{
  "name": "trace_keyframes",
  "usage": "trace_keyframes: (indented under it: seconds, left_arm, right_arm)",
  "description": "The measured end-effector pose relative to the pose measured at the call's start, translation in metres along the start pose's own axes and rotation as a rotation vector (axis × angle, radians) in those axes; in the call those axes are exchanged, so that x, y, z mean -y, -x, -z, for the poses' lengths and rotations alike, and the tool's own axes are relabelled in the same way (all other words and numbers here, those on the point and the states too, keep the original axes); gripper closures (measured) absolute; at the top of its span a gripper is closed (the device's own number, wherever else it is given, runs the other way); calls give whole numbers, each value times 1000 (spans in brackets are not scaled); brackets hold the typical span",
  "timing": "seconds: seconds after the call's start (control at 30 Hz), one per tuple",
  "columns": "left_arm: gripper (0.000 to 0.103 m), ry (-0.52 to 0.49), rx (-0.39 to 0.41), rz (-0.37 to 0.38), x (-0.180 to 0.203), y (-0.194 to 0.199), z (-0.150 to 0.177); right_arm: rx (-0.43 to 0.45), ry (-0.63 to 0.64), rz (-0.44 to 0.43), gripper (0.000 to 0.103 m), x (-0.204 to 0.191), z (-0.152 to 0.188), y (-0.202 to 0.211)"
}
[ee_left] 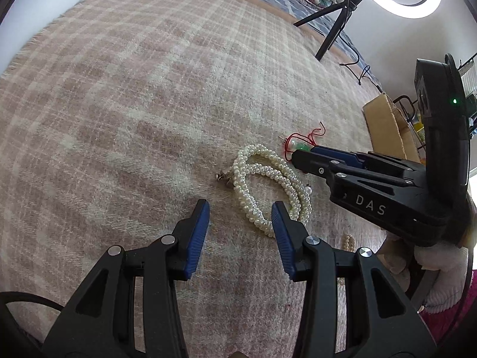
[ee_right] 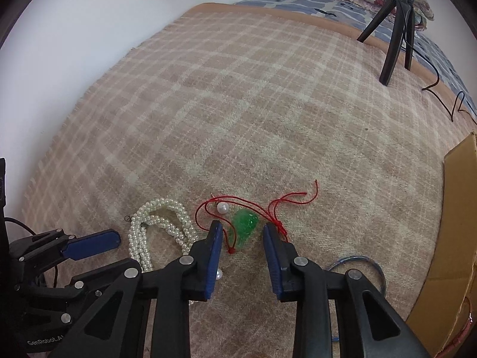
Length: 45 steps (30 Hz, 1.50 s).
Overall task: Organize jewelry
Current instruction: 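Close the left tool on the pearl necklace while the right tool grips the jade pendant, then lift the pearl necklace and jade pendant and carry both over the cardboard box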
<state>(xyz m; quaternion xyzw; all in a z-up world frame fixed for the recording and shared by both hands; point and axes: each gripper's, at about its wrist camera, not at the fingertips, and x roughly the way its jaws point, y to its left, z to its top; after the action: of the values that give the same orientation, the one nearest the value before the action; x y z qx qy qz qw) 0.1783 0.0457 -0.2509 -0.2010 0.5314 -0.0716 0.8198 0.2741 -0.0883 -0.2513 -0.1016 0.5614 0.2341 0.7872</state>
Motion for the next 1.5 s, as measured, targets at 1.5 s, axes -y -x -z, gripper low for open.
trace_keyframes:
  seconds: [1.5]
  left_arm:
    - [96, 34, 111, -47, -6, 22, -2]
  right_arm:
    - [108, 47, 49, 91, -5, 16, 45]
